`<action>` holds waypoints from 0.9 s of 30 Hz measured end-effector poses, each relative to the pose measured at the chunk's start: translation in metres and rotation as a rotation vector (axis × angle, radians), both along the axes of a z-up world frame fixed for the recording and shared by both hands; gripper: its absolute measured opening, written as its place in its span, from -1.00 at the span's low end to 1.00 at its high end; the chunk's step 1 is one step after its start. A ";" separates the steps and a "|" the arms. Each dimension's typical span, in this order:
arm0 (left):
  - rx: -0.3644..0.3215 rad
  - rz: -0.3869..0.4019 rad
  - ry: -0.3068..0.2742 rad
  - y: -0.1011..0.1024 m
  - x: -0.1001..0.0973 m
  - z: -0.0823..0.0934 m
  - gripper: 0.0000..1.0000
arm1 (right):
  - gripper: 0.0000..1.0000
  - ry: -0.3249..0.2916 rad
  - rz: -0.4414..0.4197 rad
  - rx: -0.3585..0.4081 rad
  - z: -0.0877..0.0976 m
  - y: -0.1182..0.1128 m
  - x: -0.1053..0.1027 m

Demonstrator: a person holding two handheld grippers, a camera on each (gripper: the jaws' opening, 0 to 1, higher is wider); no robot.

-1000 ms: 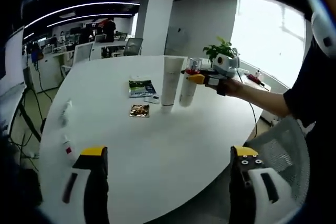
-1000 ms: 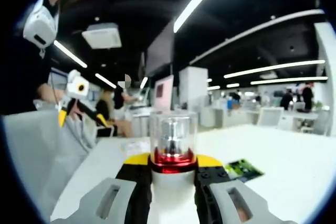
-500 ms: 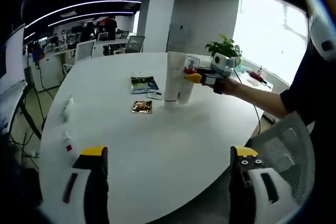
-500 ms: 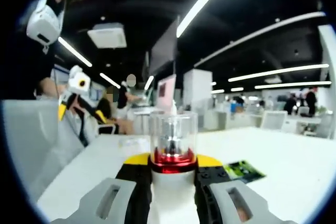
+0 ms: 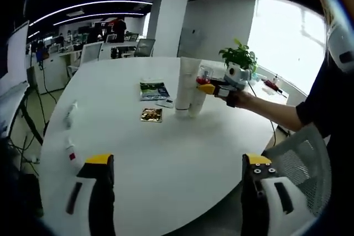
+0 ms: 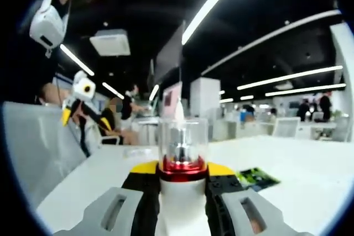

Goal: Arrange the skincare products in the storage area until every visible bottle or jar stands upright without overlapping.

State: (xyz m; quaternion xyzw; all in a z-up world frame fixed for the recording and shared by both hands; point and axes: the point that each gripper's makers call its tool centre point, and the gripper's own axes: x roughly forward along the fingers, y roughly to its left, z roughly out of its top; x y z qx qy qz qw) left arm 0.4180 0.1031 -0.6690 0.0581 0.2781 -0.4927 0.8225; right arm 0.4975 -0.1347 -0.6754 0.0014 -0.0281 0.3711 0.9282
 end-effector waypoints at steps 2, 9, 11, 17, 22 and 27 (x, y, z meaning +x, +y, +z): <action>-0.006 -0.001 0.002 -0.001 0.000 0.000 0.81 | -0.53 0.000 -0.002 -0.002 0.001 0.001 0.001; -0.003 -0.008 0.004 -0.002 -0.001 -0.001 0.81 | -0.51 0.007 0.012 -0.008 0.001 0.004 0.002; -0.001 -0.008 0.005 -0.002 -0.001 -0.001 0.81 | -0.51 0.015 0.013 0.006 0.000 0.004 0.002; -0.001 0.000 0.008 0.000 0.001 0.000 0.80 | -0.50 0.030 0.014 0.032 0.002 0.003 0.003; 0.001 -0.002 0.002 -0.001 0.001 0.002 0.81 | -0.45 0.049 0.014 0.037 0.003 0.002 0.002; -0.008 0.001 0.002 -0.002 -0.001 0.009 0.80 | -0.29 0.101 0.007 0.024 -0.002 0.002 0.000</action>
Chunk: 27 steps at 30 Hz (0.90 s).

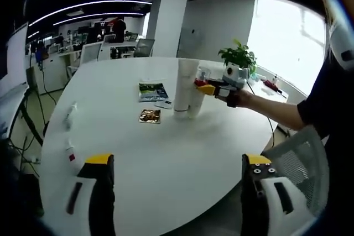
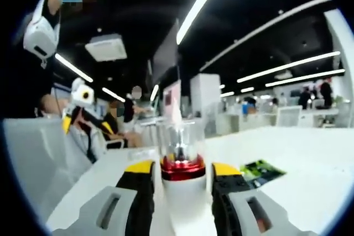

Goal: Arrange the skincare products in the storage area until every visible bottle or jar stands upright without overlapping.

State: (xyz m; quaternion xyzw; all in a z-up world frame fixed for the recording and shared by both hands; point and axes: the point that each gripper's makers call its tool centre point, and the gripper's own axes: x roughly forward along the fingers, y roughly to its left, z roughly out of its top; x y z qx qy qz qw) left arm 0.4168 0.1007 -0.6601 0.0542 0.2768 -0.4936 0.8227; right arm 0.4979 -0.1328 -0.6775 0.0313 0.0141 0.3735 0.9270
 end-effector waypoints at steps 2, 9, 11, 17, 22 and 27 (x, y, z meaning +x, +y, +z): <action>-0.001 0.000 -0.002 0.000 0.000 0.006 0.80 | -0.26 0.017 -0.012 -0.002 0.003 -0.002 -0.001; -0.005 0.010 -0.009 0.006 0.006 0.033 0.81 | -0.11 0.101 -0.122 -0.053 0.006 -0.015 -0.008; -0.010 0.014 -0.012 0.008 0.007 0.039 0.82 | -0.01 0.115 -0.136 -0.061 0.008 -0.015 -0.014; -0.020 0.011 -0.006 0.012 0.007 0.049 0.83 | 0.24 0.187 -0.212 -0.012 0.017 -0.016 -0.029; -0.028 0.004 0.006 0.011 0.013 0.060 0.84 | 0.38 0.219 -0.247 0.004 0.035 0.002 -0.044; -0.025 -0.020 -0.005 0.007 0.020 0.074 0.84 | 0.46 0.270 -0.295 -0.015 0.041 0.006 -0.053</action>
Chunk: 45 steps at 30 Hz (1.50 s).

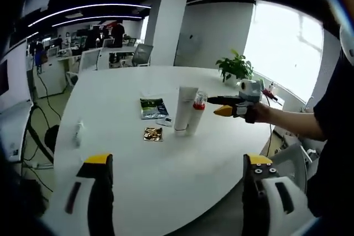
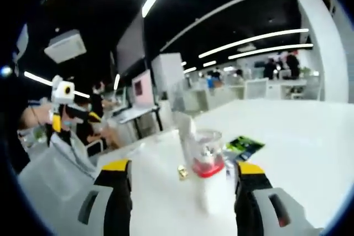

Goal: Arrange the skincare products in the storage area until every visible bottle or jar stands upright without overlapping.

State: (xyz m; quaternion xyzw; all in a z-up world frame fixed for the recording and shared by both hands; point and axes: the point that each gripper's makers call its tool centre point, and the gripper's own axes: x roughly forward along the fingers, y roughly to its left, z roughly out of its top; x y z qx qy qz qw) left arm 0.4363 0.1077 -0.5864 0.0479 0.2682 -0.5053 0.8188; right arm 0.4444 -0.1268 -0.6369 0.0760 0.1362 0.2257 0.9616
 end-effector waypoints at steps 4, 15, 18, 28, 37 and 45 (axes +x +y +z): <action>0.002 0.001 0.003 0.002 0.005 0.007 0.84 | 0.62 0.032 -0.034 0.015 0.011 0.005 -0.011; 0.030 -0.031 0.050 0.011 -0.002 0.006 0.86 | 0.93 0.081 -0.129 0.084 0.042 0.020 -0.046; 0.029 -0.035 0.046 0.014 0.000 0.010 0.86 | 0.96 0.082 -0.162 0.100 0.049 0.023 -0.053; 0.027 -0.067 0.041 0.016 0.000 0.019 0.85 | 0.98 0.037 -0.233 0.111 0.079 0.026 -0.080; 0.021 -0.049 0.071 0.022 0.005 0.012 0.84 | 0.99 0.081 -0.280 0.036 0.081 0.018 -0.102; 0.018 -0.014 0.048 0.030 0.016 0.012 0.88 | 0.99 0.103 -0.309 0.040 0.079 0.010 -0.124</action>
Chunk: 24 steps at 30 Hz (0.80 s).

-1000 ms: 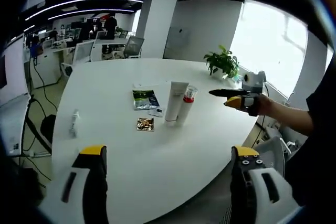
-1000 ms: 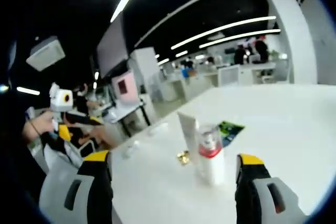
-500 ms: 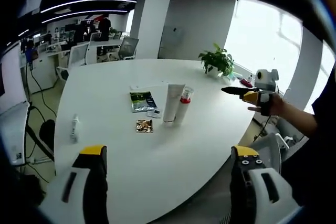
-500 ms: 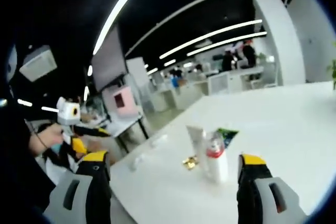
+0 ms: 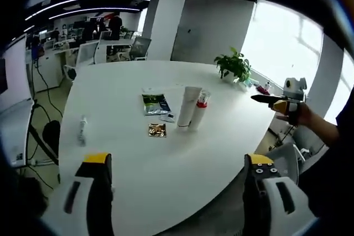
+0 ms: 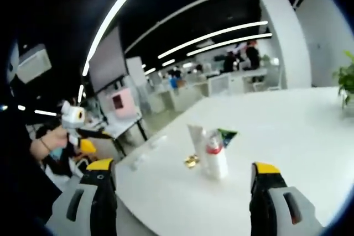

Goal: Arrange the skincare products in the storage area until every visible bottle or jar stands upright without overlapping.

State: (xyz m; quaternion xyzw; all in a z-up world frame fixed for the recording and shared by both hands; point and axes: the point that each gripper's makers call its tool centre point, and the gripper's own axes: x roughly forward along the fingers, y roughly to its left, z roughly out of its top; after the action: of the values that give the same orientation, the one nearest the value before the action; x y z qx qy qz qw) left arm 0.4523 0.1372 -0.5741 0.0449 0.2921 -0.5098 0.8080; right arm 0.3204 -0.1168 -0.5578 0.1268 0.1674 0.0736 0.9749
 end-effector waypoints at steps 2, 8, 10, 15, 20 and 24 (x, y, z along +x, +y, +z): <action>0.005 0.016 0.001 0.005 0.002 -0.001 0.88 | 0.99 0.008 -0.002 -0.021 0.001 -0.003 -0.007; 0.013 0.063 0.012 0.023 0.000 -0.007 0.93 | 0.99 0.003 -0.019 -0.019 0.002 -0.009 -0.023; 0.025 0.075 0.028 0.028 -0.003 -0.013 0.93 | 0.99 0.001 -0.029 -0.009 0.000 -0.009 -0.025; 0.052 0.084 0.041 0.032 -0.006 -0.020 0.98 | 0.99 -0.009 -0.027 0.004 -0.003 -0.007 -0.023; 0.043 0.095 0.041 0.029 -0.001 -0.017 0.98 | 0.99 -0.006 -0.031 0.009 -0.006 -0.007 -0.022; 0.055 0.089 0.042 0.028 -0.001 -0.020 0.98 | 0.99 0.003 -0.034 0.010 -0.009 -0.009 -0.024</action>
State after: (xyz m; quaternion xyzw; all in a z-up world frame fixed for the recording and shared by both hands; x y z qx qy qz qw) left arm 0.4516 0.1650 -0.5939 0.0433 0.3246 -0.4658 0.8220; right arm 0.2965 -0.1261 -0.5666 0.1344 0.1663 0.0578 0.9752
